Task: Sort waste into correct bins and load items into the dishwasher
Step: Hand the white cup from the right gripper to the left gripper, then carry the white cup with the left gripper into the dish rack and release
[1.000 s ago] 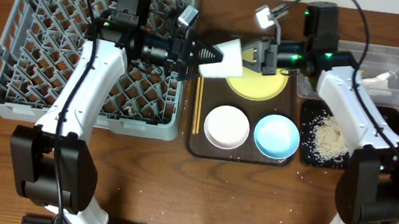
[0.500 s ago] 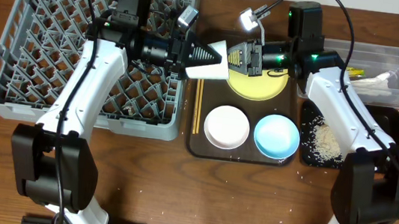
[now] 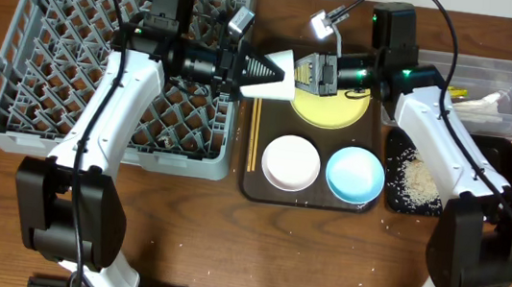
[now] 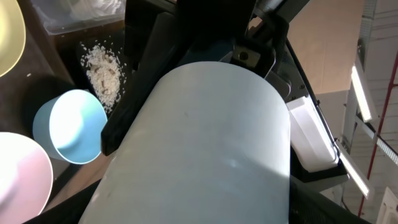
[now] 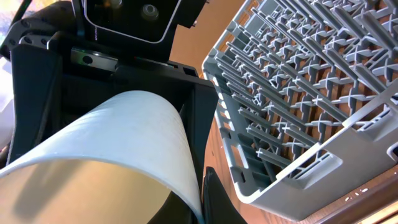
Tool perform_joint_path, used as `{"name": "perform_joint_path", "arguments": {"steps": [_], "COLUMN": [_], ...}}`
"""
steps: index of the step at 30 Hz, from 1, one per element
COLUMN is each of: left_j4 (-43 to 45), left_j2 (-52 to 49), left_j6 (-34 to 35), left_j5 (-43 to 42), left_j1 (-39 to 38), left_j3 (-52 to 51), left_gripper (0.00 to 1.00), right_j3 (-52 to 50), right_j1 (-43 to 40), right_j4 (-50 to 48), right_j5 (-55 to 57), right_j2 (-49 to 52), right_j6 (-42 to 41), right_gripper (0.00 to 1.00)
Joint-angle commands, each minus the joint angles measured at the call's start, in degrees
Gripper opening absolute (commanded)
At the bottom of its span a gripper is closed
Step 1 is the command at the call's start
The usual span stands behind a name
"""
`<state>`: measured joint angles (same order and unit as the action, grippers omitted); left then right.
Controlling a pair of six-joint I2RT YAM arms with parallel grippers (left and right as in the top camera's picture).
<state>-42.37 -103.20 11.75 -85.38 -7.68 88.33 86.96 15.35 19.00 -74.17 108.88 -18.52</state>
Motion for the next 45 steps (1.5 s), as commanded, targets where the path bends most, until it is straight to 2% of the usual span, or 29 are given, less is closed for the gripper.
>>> {"name": "perform_joint_path", "arguments": {"steps": [1,10,18,26,28,31,32,34,36,39,42,45], "left_j4": [-0.3,0.6,7.3,8.3,8.2,8.3,8.3,8.2,8.3,8.4,8.8,8.6], "left_j2": [0.4,0.4,0.4,0.4,0.4,0.4,0.4,0.4,0.4,0.4,0.8,2.1], "left_j6": [0.0,0.7,6.6,6.6,6.6,6.6,6.6,6.6,6.6,6.6,7.8,11.6], "left_j5": [-4.6,-4.6,-4.6,-4.4,-4.0,-4.0,-4.0,-4.0,-4.0,-3.9,0.3,13.6], "left_j1": [1.6,1.8,1.8,1.8,1.8,1.8,1.8,1.8,1.8,1.9,2.2,2.8], "left_j3": [0.0,0.0,0.0,0.0,0.0,0.0,0.0,0.0,0.0,0.0,0.0,0.0], "left_gripper": [0.78,0.79,0.78,0.78,0.71,0.51,0.48,0.46,0.45,0.44,0.41,0.41], "right_j3": [0.2,0.2,0.2,0.2,0.2,0.2,0.2,0.2,0.2,0.2,0.2,0.2], "right_j1": [-2.4,-2.1,-2.3,-2.2,-2.1,-1.6,-1.4,-1.0,-1.0,-1.7,-4.4,-7.8], "right_j4": [0.9,4.1,4.8,5.9,5.9,5.9,5.9,5.7,5.2,5.2,5.4,7.9], "right_j5": [7.9,8.0,8.0,8.0,8.0,8.7,9.5,10.5,10.6,10.6,11.2,15.0], "right_j2": [0.2,0.2,0.2,0.2,0.2,0.2,0.2,0.2,0.2,0.2,0.2,0.2], "right_j6": [-0.3,0.8,0.8,0.8,0.8,0.7,0.7,0.7,0.8,0.8,2.1,4.0], "right_gripper": [0.01,0.01,0.01,0.01,0.01,0.01,0.02,0.11,0.31,0.5,0.57,0.66]}}
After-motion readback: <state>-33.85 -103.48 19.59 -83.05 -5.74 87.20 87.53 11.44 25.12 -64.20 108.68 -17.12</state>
